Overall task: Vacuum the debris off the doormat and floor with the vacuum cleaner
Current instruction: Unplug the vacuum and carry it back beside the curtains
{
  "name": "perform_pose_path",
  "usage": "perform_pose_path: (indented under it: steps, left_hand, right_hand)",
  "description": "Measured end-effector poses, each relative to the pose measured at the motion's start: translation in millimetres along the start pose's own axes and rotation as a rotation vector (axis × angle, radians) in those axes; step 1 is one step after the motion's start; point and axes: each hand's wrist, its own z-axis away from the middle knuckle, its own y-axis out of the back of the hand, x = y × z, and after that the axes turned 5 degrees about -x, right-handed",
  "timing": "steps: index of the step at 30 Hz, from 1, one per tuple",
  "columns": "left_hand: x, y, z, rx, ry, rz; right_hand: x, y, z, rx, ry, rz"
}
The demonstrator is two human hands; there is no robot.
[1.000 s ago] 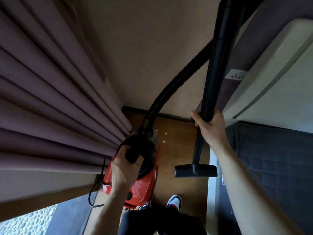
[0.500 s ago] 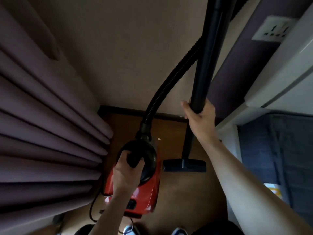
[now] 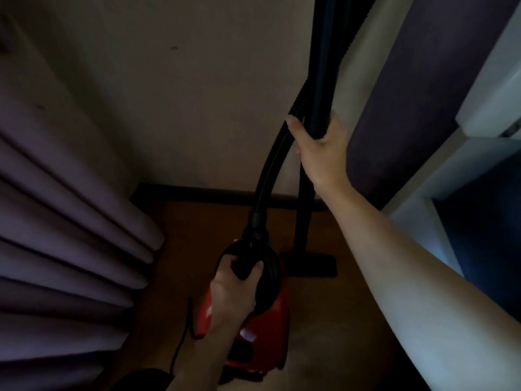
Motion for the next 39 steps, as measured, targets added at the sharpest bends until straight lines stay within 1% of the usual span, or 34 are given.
perform_pose_path:
  steps: [6, 10, 17, 22, 25, 28, 34, 39]
  left_hand:
    - [-6.3, -18.7, -8.1, -0.046, -0.005, -0.025]
    - [-16.3, -30.3, -16.1, -0.019, -0.052, -0.027]
    - [-22.9, -50.3, -29.7, 0.006, -0.133, -0.070]
    - [-18.5, -59.3, -45.7, 0.033, -0.100, -0.043]
    - [-15.4, -61.8, -47.3, 0.059, -0.109, -0.050]
    - [-16.7, -61.5, -43.9, 0.044, -0.129, -0.050]
    - [-20.6, -65.9, -51.5, 0.073, -0.134, -0.115]
    - [-16.4, -65.6, -49.1, 0.091, -0.110, -0.150]
  right_hand:
    - [-1.4, -9.2, -27.1, 0.023, 0.009, -0.050]
    - [6.8, -12.3, -41.5, 0.049, -0.002, -0.103]
    - [29.3, -12.5, -54.0, 0.010, -0.018, -0.087]
    - [36.5, -16.1, -58.9, 0.037, -0.049, -0.110]
    - [33.4, -20.8, -60.8, 0.039, -0.055, -0.124]
    - [33.1, -19.4, -58.7, 0.028, -0.058, -0.107]
    - [33.3, -11.5, -55.4, 0.014, -0.069, -0.105]
    - [30.1, -23.1, -49.4, 0.029, -0.080, -0.081]
